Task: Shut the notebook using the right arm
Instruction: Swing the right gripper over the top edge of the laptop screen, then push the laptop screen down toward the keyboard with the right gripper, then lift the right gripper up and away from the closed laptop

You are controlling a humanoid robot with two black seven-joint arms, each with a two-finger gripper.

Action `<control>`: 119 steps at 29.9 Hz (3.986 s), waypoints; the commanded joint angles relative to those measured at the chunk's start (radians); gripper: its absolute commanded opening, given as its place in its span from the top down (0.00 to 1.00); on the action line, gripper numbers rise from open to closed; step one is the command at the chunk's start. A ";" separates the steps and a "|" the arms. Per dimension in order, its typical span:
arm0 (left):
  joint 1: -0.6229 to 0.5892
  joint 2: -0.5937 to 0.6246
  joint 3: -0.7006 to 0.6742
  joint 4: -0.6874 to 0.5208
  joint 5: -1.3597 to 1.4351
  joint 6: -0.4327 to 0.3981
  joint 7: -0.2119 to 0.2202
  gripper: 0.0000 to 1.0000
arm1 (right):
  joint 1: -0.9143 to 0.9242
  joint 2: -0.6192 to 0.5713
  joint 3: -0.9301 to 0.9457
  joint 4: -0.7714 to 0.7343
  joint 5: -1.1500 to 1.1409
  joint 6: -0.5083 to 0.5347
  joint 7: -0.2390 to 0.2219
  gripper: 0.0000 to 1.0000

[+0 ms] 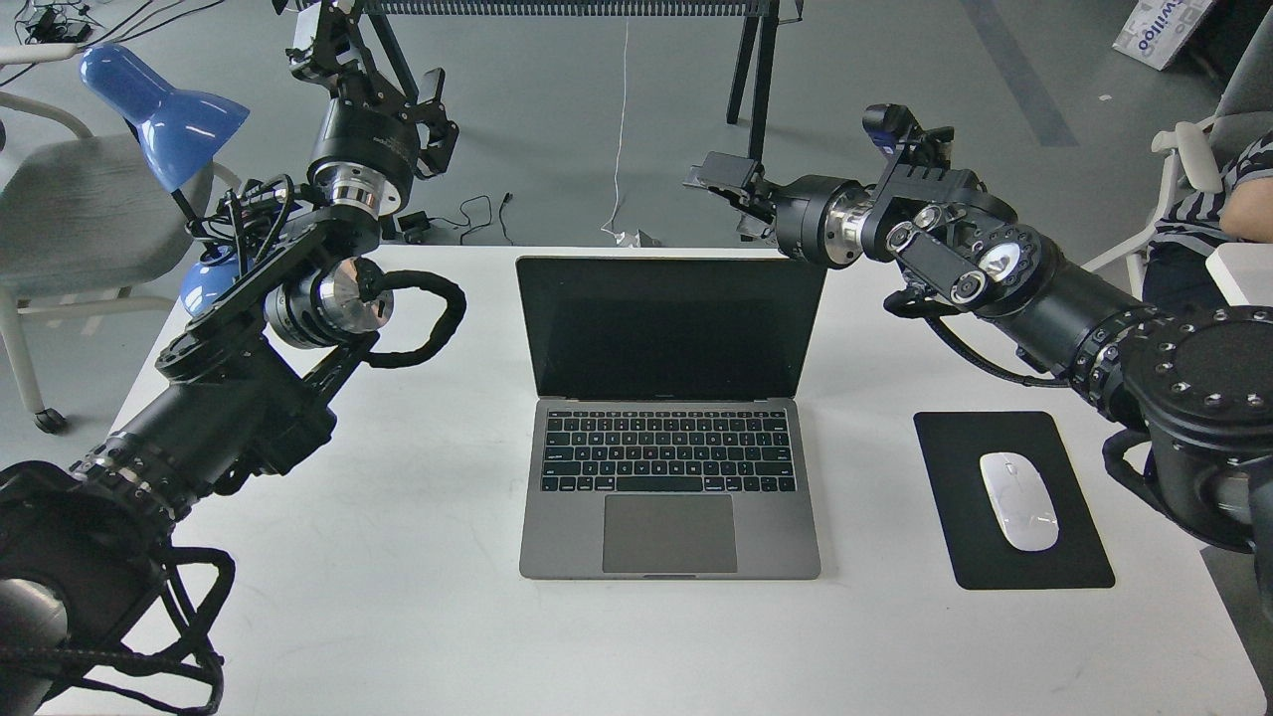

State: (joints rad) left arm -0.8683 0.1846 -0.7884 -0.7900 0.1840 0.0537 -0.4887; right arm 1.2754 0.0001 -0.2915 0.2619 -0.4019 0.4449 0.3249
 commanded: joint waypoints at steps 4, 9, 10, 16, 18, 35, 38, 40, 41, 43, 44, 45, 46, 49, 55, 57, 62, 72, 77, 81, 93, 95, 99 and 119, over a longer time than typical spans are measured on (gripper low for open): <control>0.002 0.000 0.000 0.000 0.000 0.000 0.000 0.00 | 0.007 0.000 -0.009 0.056 -0.002 0.044 0.002 0.00; 0.000 0.000 0.000 0.000 0.000 0.000 0.000 0.00 | 0.019 0.000 -0.009 0.148 -0.003 0.044 0.002 0.00; 0.000 0.001 0.000 0.000 0.000 0.000 0.000 0.00 | 0.021 0.000 -0.009 0.169 -0.005 0.044 0.002 0.00; 0.000 0.000 0.000 0.000 0.000 0.000 0.000 0.00 | 0.033 -0.046 -0.009 0.305 -0.006 0.044 0.002 0.00; 0.002 0.001 0.000 0.000 0.000 0.000 0.000 0.00 | 0.041 -0.066 -0.009 0.345 -0.008 0.044 0.002 0.00; 0.000 0.001 0.000 0.000 0.000 0.000 0.000 0.00 | 0.051 -0.127 -0.018 0.522 -0.087 0.044 -0.003 0.00; 0.002 0.000 0.000 0.000 0.000 0.000 0.000 0.00 | 0.053 -0.126 -0.060 0.539 -0.097 0.044 -0.003 0.00; 0.000 0.000 0.000 0.000 0.000 0.000 0.000 0.00 | 0.051 -0.126 -0.074 0.554 -0.097 0.044 -0.003 0.00; 0.002 0.000 0.000 0.000 0.000 0.000 0.000 0.00 | 0.050 -0.126 -0.077 0.560 -0.098 0.044 -0.003 0.00; 0.002 0.000 0.000 0.000 0.000 0.000 0.000 0.00 | 0.045 -0.126 -0.084 0.577 -0.110 0.044 -0.003 0.00; 0.002 0.001 0.000 0.000 0.000 0.000 0.000 0.00 | 0.042 -0.126 -0.092 0.582 -0.117 0.044 -0.003 0.00; 0.000 0.000 0.000 0.000 0.000 0.000 0.000 0.00 | 0.036 -0.124 -0.103 0.583 -0.124 0.044 -0.003 0.00; 0.002 0.000 0.000 0.000 0.000 0.000 0.000 0.00 | 0.030 -0.123 -0.110 0.582 -0.127 0.044 -0.001 0.00; 0.000 0.000 0.000 0.000 0.000 0.000 0.000 0.00 | 0.003 -0.120 -0.118 0.582 -0.130 0.044 -0.001 0.00; 0.000 0.000 0.000 0.000 0.002 0.000 0.000 0.00 | -0.053 -0.118 -0.118 0.580 -0.187 0.044 -0.003 0.00; 0.002 0.000 0.000 0.000 0.000 0.000 0.000 0.00 | -0.057 -0.118 -0.117 0.582 -0.192 0.044 -0.003 0.00; 0.002 0.000 0.000 0.000 0.000 0.000 0.000 0.00 | -0.062 -0.118 -0.118 0.580 -0.193 0.044 -0.003 0.00; 0.000 0.000 0.000 0.000 0.000 0.000 0.000 0.00 | -0.113 -0.117 -0.126 0.562 -0.248 0.044 -0.003 0.00; 0.002 0.000 0.000 0.000 0.000 0.000 0.000 0.00 | -0.125 -0.114 -0.124 0.563 -0.265 0.037 -0.003 0.00; 0.002 0.000 0.000 0.000 0.000 0.000 0.000 0.00 | -0.126 -0.114 -0.127 0.562 -0.268 0.032 -0.003 0.00; 0.002 0.000 0.000 0.000 0.000 0.000 0.000 0.00 | -0.143 -0.084 -0.132 0.517 -0.272 0.011 0.000 0.00; 0.002 0.000 0.000 0.000 0.000 0.000 0.000 0.00 | -0.124 -0.089 -0.109 0.520 -0.267 0.012 0.000 0.00; 0.002 0.000 0.000 0.000 0.000 0.000 0.000 0.00 | -0.088 -0.112 0.027 0.522 -0.259 0.012 0.000 0.00; 0.002 0.000 0.000 0.000 0.000 0.000 0.000 0.00 | -0.214 -0.223 1.005 0.427 0.087 -0.167 -0.007 0.00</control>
State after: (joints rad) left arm -0.8666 0.1841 -0.7885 -0.7900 0.1842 0.0537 -0.4887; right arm 1.0725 -0.2132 0.6663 0.7192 -0.4068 0.2941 0.3168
